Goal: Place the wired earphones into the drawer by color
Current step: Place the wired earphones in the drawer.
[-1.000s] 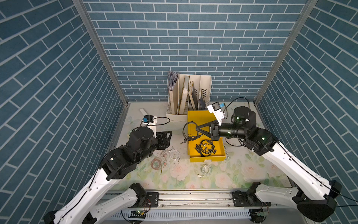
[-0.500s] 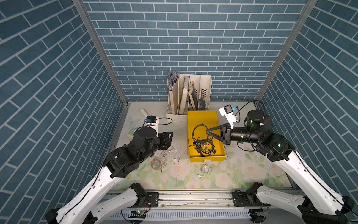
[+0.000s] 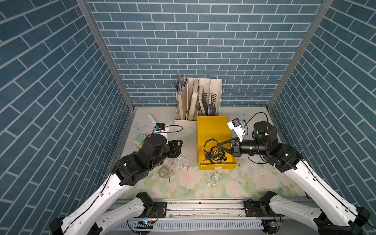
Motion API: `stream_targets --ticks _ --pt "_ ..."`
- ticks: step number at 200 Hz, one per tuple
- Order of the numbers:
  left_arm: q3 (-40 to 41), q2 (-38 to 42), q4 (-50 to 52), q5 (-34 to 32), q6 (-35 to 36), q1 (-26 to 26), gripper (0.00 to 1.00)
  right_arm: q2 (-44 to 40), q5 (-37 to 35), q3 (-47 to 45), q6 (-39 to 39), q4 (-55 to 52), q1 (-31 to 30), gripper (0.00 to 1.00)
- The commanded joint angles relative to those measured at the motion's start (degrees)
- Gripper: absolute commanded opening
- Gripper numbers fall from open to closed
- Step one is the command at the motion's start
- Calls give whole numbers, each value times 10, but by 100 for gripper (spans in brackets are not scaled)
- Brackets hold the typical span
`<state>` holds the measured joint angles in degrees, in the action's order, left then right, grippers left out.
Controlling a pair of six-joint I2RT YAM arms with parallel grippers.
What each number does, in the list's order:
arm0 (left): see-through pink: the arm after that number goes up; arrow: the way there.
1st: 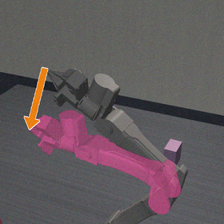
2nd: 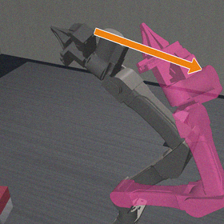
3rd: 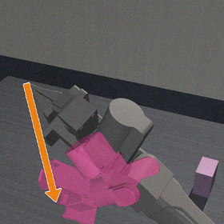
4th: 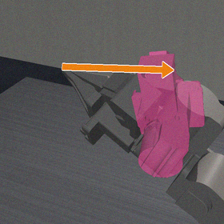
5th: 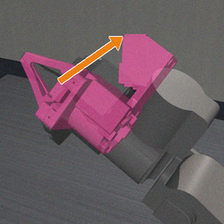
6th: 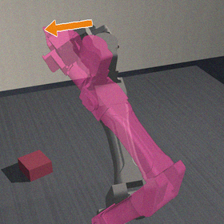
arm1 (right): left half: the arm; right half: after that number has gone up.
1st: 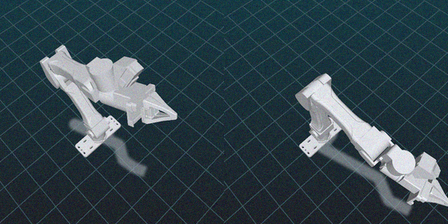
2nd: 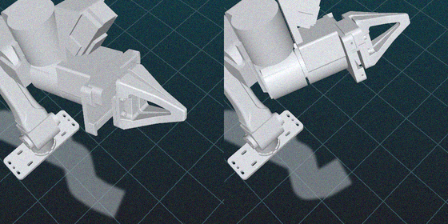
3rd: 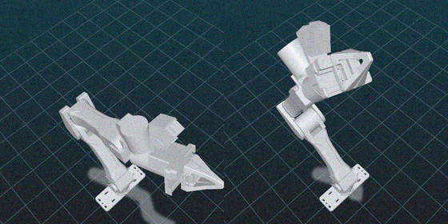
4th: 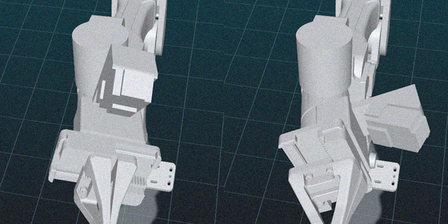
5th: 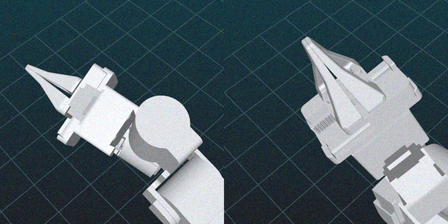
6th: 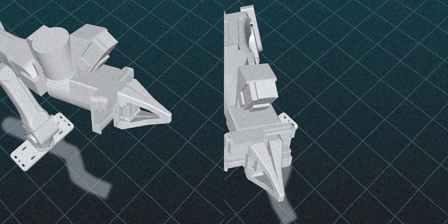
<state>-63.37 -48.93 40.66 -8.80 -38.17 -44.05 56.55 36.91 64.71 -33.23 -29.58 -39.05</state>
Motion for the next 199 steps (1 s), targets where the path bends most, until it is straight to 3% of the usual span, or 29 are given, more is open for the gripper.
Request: stream_targets --ticks 1,127,199 --pt "10 -1 -11 1 -2 4 57 -9 3 -14 -1 3 9 0" --pt "32 -1 -22 7 -4 4 57 0 -21 -71 43 -16 49 0" --pt "67 -2 -55 33 -17 4 57 7 -70 -95 78 -38 55 0"
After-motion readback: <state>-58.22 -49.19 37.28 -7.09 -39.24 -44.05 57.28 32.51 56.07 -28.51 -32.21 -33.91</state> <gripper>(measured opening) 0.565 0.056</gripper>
